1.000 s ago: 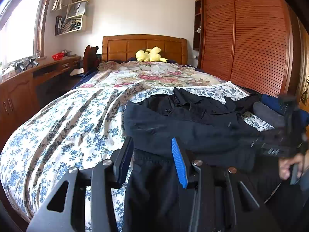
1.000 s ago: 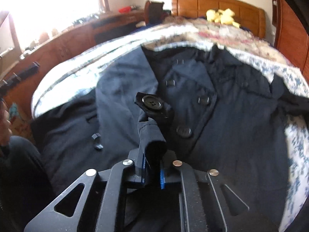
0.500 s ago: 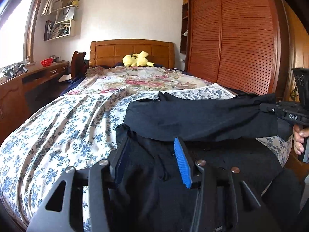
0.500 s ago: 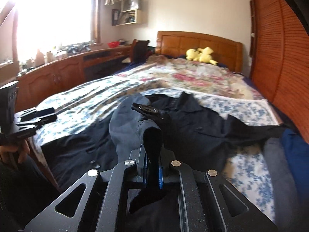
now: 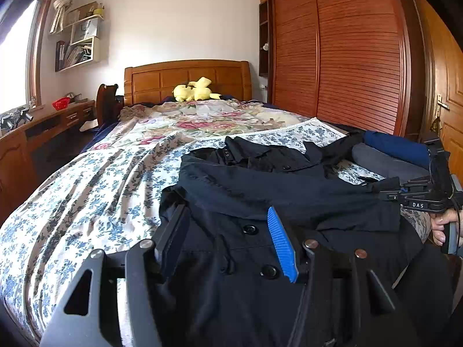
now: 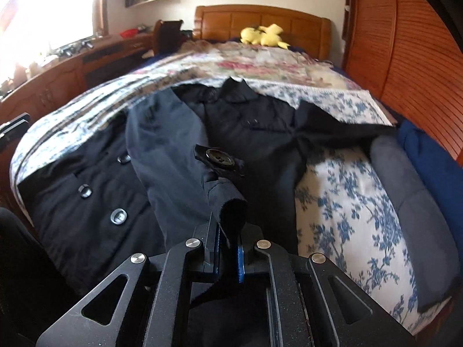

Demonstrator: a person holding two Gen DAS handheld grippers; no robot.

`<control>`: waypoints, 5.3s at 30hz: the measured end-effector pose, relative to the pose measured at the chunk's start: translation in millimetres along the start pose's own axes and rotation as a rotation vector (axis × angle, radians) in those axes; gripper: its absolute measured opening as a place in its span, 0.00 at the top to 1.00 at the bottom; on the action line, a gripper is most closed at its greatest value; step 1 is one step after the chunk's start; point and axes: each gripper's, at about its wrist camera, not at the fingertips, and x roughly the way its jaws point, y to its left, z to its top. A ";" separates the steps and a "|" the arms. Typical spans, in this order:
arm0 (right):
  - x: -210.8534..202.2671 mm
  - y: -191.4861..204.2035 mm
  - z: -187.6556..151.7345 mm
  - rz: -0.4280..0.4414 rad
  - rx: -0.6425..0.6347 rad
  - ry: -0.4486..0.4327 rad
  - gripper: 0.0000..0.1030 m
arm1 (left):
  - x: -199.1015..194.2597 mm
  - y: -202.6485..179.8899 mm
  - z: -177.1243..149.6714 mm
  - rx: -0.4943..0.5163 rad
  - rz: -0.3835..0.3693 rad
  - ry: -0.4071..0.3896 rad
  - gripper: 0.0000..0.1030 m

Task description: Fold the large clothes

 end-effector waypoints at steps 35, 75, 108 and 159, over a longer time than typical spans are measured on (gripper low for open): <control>67.8 -13.3 -31.2 0.156 -0.047 0.058 0.47 | 73.6 -66.4 10.0 0.057 0.018 0.151 0.46; 38.1 -57.5 56.1 -0.014 -0.011 -0.042 0.33 | 184.6 -40.2 -0.8 0.003 -0.097 0.149 0.46; 193.6 -224.2 113.8 -0.194 0.312 0.134 0.87 | 181.1 -45.7 -1.7 0.026 -0.096 0.121 0.46; 174.9 -197.6 121.4 -0.225 0.233 0.115 0.38 | 179.2 -48.7 -1.5 0.040 -0.093 0.113 0.46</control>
